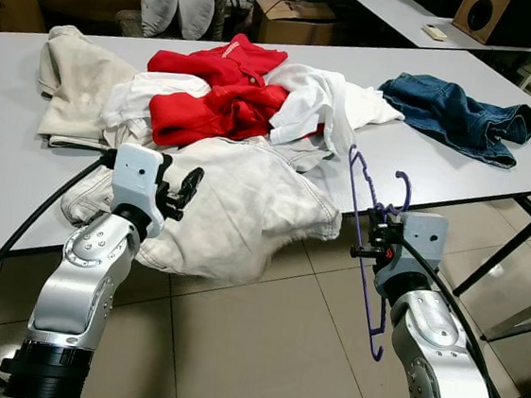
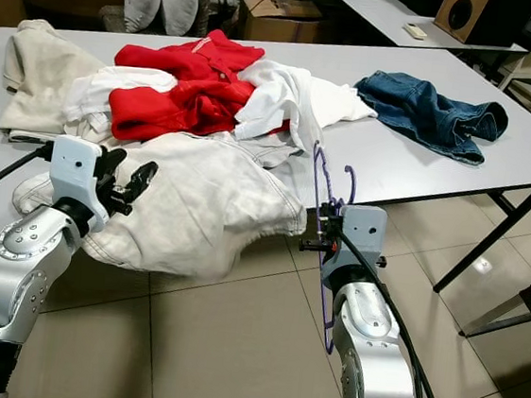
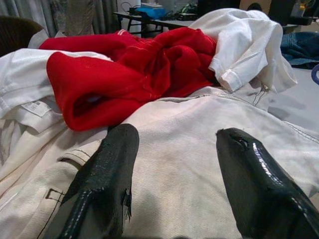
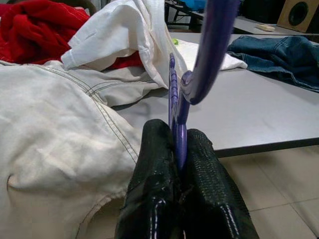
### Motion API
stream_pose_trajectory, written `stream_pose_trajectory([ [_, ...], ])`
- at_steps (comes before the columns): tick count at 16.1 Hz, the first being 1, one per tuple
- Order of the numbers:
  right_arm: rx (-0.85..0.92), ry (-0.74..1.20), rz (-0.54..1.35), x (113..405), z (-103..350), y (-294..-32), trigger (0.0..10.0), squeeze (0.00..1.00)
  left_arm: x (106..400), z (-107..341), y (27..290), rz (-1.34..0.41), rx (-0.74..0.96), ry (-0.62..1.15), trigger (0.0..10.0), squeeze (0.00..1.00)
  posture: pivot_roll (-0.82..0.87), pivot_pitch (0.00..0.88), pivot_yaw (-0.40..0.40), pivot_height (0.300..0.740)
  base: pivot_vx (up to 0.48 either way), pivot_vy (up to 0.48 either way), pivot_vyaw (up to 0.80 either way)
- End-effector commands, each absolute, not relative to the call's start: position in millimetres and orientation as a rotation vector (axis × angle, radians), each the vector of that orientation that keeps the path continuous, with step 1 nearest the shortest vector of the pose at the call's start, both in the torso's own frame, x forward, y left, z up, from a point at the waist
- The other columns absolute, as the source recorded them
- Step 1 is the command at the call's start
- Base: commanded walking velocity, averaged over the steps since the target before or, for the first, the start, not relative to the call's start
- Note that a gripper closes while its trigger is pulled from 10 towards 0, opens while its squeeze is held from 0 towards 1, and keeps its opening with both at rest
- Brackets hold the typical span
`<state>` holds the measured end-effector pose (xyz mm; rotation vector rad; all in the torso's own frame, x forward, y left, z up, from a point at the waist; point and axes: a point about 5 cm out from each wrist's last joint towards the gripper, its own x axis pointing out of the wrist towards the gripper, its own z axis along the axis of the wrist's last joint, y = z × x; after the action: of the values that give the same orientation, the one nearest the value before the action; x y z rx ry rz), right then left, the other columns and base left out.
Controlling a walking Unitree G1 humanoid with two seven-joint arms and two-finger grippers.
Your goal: Hang hanger
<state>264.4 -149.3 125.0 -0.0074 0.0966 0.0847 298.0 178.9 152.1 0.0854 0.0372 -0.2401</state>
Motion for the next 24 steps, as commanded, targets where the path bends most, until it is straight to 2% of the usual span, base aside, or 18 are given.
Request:
stream_pose_trajectory([
  [1,-0.016,0.086,0.067,266.3,127.7,-152.9,10.0,0.0,300.5,155.4,177.7,-0.242,0.089,0.026,10.0,0.0,-0.14,0.0,-0.035,0.74,0.247,0.0,0.0],
  [13,-0.09,0.084,0.078,272.0,129.0,-157.6,10.0,0.0,302.4,155.3,176.2,-0.241,0.077,0.016,10.0,0.0,-0.15,0.0,-0.032,0.74,0.298,0.0,0.0],
  [16,-0.105,0.081,0.096,270.0,128.8,-156.9,10.0,0.0,303.7,157.1,177.6,-0.235,0.079,0.004,10.0,0.0,-0.16,0.0,-0.034,0.74,0.366,0.0,0.7],
  [19,-0.059,0.062,0.076,269.6,130.2,-158.8,10.0,0.0,301.4,155.6,178.9,-0.228,0.08,0.003,10.0,0.0,-0.15,0.0,-0.037,0.74,0.37,0.0,0.14],
  [24,-0.067,0.031,0.094,266.6,137.9,-161.2,10.0,0.0,290.2,135.1,186.7,-0.198,0.059,0.083,10.0,0.0,-0.16,0.0,-0.044,0.74,0.146,0.0,0.0],
])
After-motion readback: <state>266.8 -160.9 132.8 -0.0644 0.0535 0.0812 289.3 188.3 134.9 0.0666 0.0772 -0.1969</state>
